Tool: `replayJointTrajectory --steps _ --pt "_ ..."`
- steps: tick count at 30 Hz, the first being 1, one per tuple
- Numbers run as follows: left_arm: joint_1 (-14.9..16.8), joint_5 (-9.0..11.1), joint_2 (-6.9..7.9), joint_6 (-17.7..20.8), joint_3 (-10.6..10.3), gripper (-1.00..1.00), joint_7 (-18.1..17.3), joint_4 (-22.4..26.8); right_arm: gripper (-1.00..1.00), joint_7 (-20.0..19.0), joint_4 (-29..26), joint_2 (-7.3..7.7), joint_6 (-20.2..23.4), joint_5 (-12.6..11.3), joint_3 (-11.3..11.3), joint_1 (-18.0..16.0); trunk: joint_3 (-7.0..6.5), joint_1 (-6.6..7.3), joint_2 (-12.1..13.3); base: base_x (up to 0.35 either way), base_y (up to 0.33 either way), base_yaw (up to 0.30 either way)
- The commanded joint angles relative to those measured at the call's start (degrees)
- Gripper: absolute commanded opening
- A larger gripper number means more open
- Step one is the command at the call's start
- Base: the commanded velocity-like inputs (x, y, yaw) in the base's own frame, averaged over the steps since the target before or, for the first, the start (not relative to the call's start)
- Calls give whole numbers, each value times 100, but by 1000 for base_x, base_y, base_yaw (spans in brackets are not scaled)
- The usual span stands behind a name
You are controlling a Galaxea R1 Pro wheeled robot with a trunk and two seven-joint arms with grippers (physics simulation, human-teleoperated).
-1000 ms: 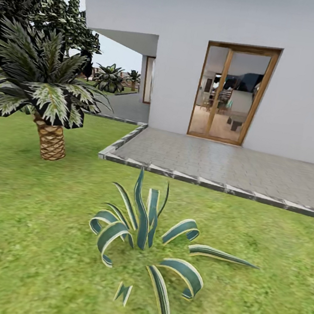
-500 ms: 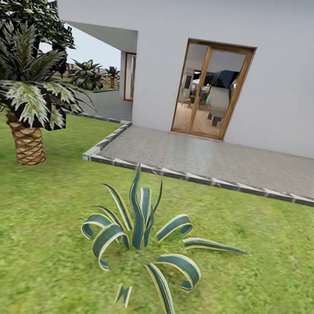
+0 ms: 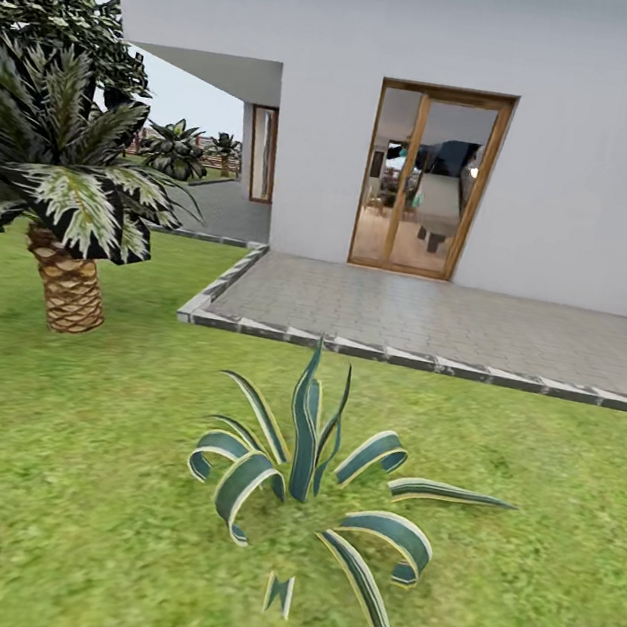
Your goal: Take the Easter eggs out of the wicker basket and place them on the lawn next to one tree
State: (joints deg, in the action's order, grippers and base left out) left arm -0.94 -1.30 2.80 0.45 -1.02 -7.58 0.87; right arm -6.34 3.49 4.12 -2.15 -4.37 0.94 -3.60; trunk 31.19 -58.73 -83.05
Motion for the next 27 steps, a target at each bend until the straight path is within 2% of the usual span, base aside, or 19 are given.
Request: replayJointTrajectory --steps 1,12,27 --pt "-2 -12 1 3 -6 100 -17 9 100 -25 21 2 -23 -47 12 -9 4 0 -2 0 338 0" --pt "-2 -12 1 3 -6 100 -21 9 100 -22 21 2 -23 -47 11 -9 4 0 -2 0 339 24" --pt "-2 -11 3 -1 -5 100 -17 9 100 -17 21 -16 -14 -47 11 -9 4 0 -2 0 339 245"
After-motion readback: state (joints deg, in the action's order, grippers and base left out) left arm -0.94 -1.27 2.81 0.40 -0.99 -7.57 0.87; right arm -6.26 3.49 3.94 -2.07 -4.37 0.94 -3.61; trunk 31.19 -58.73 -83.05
